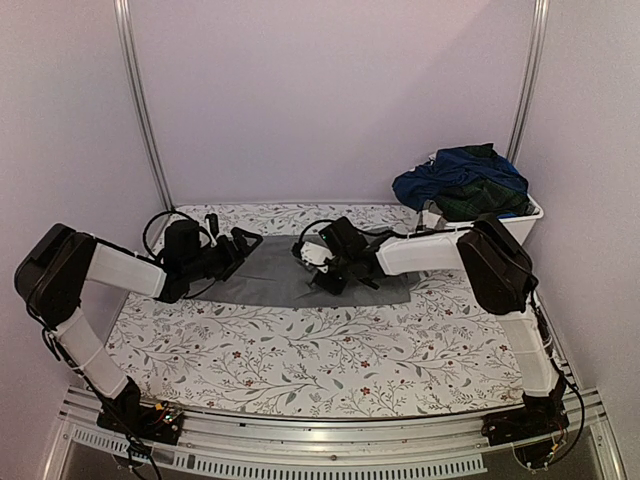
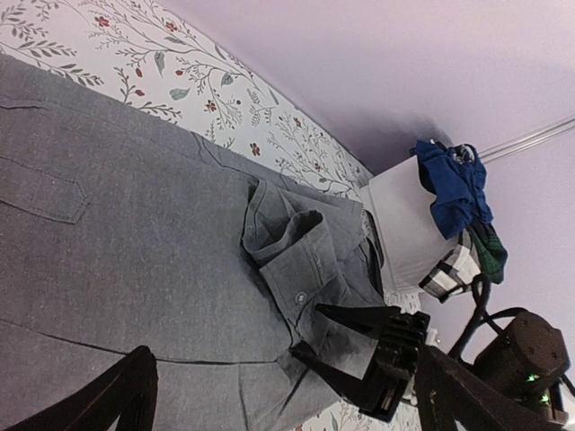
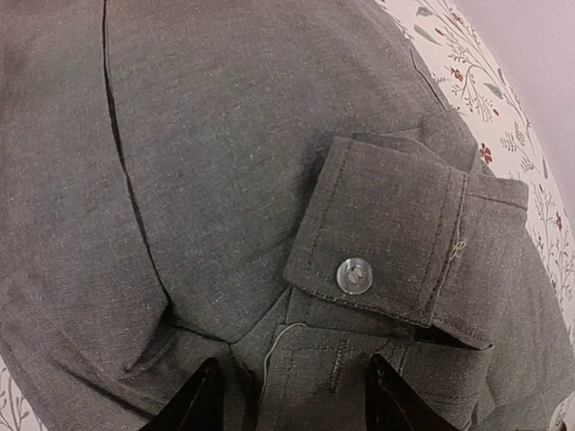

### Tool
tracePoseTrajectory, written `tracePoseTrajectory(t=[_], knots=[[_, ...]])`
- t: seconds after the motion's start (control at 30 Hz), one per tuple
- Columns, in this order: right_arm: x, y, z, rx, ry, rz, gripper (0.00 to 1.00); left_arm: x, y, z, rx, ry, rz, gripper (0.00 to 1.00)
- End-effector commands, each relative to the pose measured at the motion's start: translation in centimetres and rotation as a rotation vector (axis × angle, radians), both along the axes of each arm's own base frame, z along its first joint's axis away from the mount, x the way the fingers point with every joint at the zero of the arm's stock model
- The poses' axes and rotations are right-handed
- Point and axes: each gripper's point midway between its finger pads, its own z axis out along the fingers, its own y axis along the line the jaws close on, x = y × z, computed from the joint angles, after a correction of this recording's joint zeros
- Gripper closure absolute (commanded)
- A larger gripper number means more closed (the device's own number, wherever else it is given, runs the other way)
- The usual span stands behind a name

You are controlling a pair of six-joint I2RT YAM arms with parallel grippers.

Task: Fold and stack the mixed laundry pile
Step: Fold the 1/3-folded shirt at the center of the board, then smooth out the rectangle-folded shirt at the center of the board.

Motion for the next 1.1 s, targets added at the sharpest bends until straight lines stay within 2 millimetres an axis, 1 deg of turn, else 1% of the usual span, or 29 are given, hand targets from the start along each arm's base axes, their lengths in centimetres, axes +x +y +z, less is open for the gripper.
tracePoseTrajectory(t=[0.0, 0.13, 0.3, 0.4, 0.5, 0.53, 0.63, 0.7, 0.8, 0.87, 1.0, 1.03, 1.07], knots=[[2.1, -1.4, 0.7, -0.025, -0.048, -0.089, 0.57, 0.4, 0.2, 1.3, -0.002, -0.034, 0.001, 0.00], [3.3, -2.1, 3.1, 0.022, -0.080, -0.136, 0.74, 0.3, 0.4, 1.2, 0.003, -0.033, 0.004, 0.00], [3.7, -2.2, 4.5, 0.056, -0.078, -0.133, 0.99, 0.5, 0.6, 1.4, 0.003, -0.038, 0.013, 0.00], [2.9, -1.2, 5.9, 0.119, -0.050, -0.091, 1.00, 0.6, 0.5, 1.5, 0.001, -0.043, 0.008, 0.00], [1.9, 0.4, 8.2, 0.225, -0.007, -0.035, 1.00, 0.6, 0.3, 1.7, -0.006, -0.048, -0.002, 0.00], [1.2, 1.3, 9.0, 0.278, 0.029, -0.003, 1.00, 0.6, 0.2, 1.8, -0.010, -0.050, -0.008, 0.00], [-0.1, 3.0, 11.0, 0.384, 0.097, 0.058, 1.00, 0.4, -0.2, 2.0, -0.023, -0.056, -0.022, 0.00], [-0.9, 4.1, 11.9, 0.452, 0.150, 0.090, 1.00, 0.3, -0.4, 2.1, -0.032, -0.053, -0.028, 0.00], [-1.4, 5.2, 12.5, 0.517, 0.217, 0.110, 1.00, 0.4, -0.8, 2.3, -0.045, -0.056, -0.040, 0.00], [-1.1, 5.6, 11.9, 0.519, 0.242, 0.100, 1.00, 0.5, -1.0, 2.3, -0.045, -0.054, -0.044, 0.00], [-0.5, 5.3, 9.3, 0.466, 0.259, 0.062, 0.98, 0.5, -1.0, 1.7, -0.038, -0.041, -0.038, 0.00], [-0.6, 5.2, 8.8, 0.456, 0.265, 0.060, 0.97, 0.5, -0.9, 1.5, -0.034, -0.037, -0.036, 0.00], [-0.6, 5.1, 8.1, 0.444, 0.276, 0.060, 0.93, 0.5, -0.9, 1.5, -0.032, -0.037, -0.037, 0.00]])
